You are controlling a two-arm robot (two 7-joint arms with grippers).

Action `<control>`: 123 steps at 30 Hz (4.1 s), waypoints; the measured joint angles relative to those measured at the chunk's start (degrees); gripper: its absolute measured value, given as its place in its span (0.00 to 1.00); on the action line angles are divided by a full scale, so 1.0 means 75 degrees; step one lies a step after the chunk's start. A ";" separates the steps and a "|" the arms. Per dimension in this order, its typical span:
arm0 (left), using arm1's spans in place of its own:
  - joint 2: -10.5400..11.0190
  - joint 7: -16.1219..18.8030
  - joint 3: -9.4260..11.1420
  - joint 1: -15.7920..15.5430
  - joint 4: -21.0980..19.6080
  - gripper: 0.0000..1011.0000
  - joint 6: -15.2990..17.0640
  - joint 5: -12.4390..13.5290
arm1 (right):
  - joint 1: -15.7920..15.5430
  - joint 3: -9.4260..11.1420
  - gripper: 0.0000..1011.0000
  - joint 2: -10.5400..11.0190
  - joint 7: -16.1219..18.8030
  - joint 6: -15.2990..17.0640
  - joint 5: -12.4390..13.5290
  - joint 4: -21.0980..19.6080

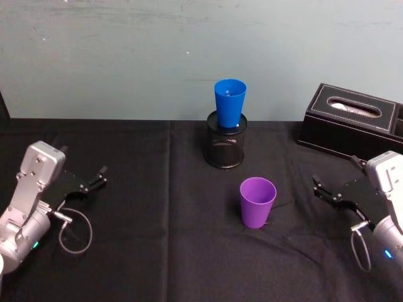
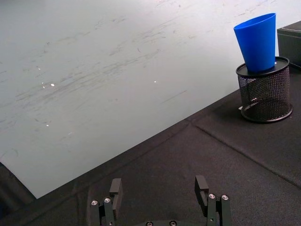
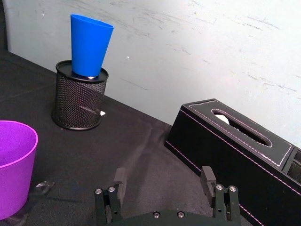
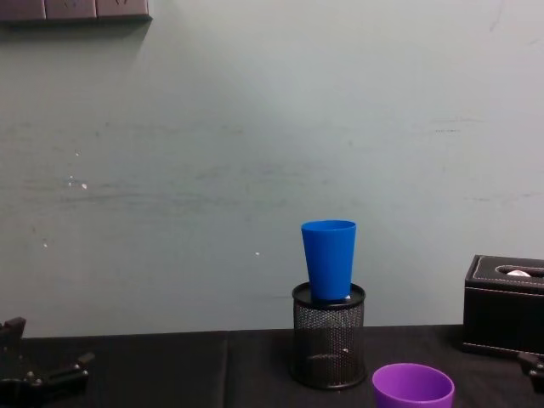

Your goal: Pick up one cup with a gripper and tap it against the other cup.

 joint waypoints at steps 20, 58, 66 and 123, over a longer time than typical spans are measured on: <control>0.0000 0.0000 0.0000 0.0000 0.0000 1.00 0.0000 0.0000 | 0.0000 0.0000 0.99 0.0000 0.0000 0.0000 0.0000 0.0000; 0.0000 0.0000 0.0000 0.0000 0.0000 1.00 0.0000 0.0000 | -0.0468 0.0355 0.99 -0.0282 0.0390 -0.0480 0.0422 -0.0081; 0.0001 0.0000 0.0000 0.0000 0.0000 1.00 0.0000 0.0000 | -0.0843 0.0551 0.99 -0.0453 0.0602 -0.0787 0.0646 -0.0384; 0.0000 0.0000 0.0000 0.0000 0.0000 1.00 0.0000 0.0000 | -0.0767 0.0597 0.99 -0.1691 0.2525 -0.0623 0.0663 0.0150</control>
